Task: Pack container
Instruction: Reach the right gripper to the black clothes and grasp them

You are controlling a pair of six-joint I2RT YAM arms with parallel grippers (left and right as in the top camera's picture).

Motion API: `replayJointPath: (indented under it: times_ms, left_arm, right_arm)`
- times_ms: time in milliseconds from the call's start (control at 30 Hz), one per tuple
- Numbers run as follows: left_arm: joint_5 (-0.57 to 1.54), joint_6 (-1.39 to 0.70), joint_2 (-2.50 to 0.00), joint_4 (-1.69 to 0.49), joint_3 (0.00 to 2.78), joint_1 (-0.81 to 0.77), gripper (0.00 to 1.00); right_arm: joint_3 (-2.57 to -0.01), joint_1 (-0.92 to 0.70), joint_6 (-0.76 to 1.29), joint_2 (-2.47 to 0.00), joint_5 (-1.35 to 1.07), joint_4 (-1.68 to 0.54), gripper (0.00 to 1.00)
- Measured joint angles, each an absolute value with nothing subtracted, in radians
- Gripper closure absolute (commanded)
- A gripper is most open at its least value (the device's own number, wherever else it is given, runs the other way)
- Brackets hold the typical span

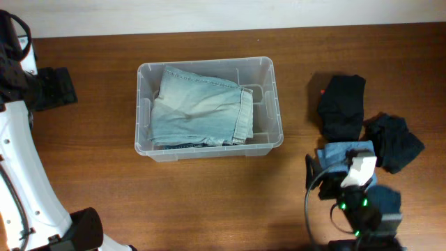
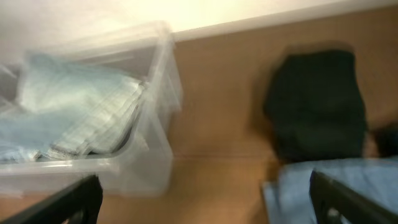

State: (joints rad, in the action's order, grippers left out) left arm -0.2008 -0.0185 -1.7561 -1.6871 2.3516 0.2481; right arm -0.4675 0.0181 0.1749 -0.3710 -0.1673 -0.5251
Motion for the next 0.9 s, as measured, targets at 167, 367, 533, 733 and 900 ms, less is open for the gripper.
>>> replayJointPath:
  times_ms: [167, 367, 533, 733, 900]
  left_arm:
    - [-0.204, -0.019, -1.756, -1.686, 2.352, 0.248, 0.0]
    - [-0.204, -0.017, -1.756, -1.687, 2.352, 0.248, 0.01]
    - [-0.204, -0.015, -1.756, -1.687, 2.352, 0.248, 0.01]
    - [-0.204, -0.015, -1.756, -1.687, 2.352, 0.248, 0.01]
    - [-0.204, -0.015, -1.756, -1.687, 2.352, 0.248, 0.01]
  right_arm:
    - [-0.856, 0.018, 0.183, -0.816, -0.11, -0.714, 0.02]
    - [-1.357, 0.02, 0.184, -1.281, -0.168, -0.839, 0.02]
    - [-1.555, 0.141, 0.184, -1.556, -0.231, -0.897, 0.02]
    - [-1.575, 0.41, 0.171, -1.783, -0.427, -0.855, 0.02]
    - [-1.575, 0.534, 0.107, -1.977, -0.534, -0.849, 0.02]
